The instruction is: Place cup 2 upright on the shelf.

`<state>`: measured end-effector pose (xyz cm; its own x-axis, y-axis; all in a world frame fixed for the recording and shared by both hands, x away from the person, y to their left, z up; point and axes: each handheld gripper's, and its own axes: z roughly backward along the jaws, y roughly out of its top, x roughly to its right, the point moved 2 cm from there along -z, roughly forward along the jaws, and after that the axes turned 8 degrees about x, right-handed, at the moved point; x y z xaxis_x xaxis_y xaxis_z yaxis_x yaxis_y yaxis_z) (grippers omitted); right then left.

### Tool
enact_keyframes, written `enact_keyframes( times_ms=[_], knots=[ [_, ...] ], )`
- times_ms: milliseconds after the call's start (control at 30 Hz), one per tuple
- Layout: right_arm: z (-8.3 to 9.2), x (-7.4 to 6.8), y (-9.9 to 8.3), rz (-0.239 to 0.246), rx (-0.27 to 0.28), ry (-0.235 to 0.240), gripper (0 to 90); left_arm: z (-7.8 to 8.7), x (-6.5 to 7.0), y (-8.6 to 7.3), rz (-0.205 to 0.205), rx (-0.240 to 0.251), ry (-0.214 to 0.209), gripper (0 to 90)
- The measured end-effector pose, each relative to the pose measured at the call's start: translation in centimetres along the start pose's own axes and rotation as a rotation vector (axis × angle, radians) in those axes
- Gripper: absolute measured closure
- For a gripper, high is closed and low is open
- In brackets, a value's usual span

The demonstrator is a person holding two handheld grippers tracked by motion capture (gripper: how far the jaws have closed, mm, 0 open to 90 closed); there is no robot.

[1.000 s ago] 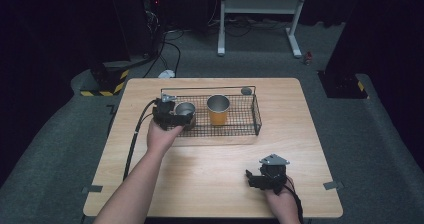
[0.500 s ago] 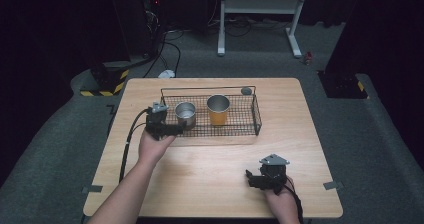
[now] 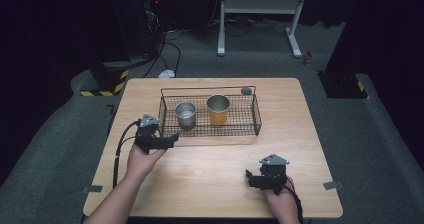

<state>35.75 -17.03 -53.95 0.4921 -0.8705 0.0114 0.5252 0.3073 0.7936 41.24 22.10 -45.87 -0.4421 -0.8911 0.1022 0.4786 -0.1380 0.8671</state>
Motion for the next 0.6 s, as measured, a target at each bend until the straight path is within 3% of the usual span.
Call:
enact_keyframes(
  times_ms=[200, 400, 600],
  knots=[
    [0.0, 0.0, 0.0, 0.001, 0.0, -0.001, 11.4, 1.6, 0.1, -2.7, -0.024, -0.023, -0.049, 8.3],
    [0.0, 0.0, 0.0, 0.001, 0.0, -0.001, 11.4, 2.8, -0.2, -5.9, -0.018, -0.072, -0.087, 8.4],
    [0.0, 0.0, 0.0, 0.001, 0.0, -0.001, 11.4, 3.4, -0.3, -9.1, -0.054, -0.115, -0.086, 8.3]
  ],
)
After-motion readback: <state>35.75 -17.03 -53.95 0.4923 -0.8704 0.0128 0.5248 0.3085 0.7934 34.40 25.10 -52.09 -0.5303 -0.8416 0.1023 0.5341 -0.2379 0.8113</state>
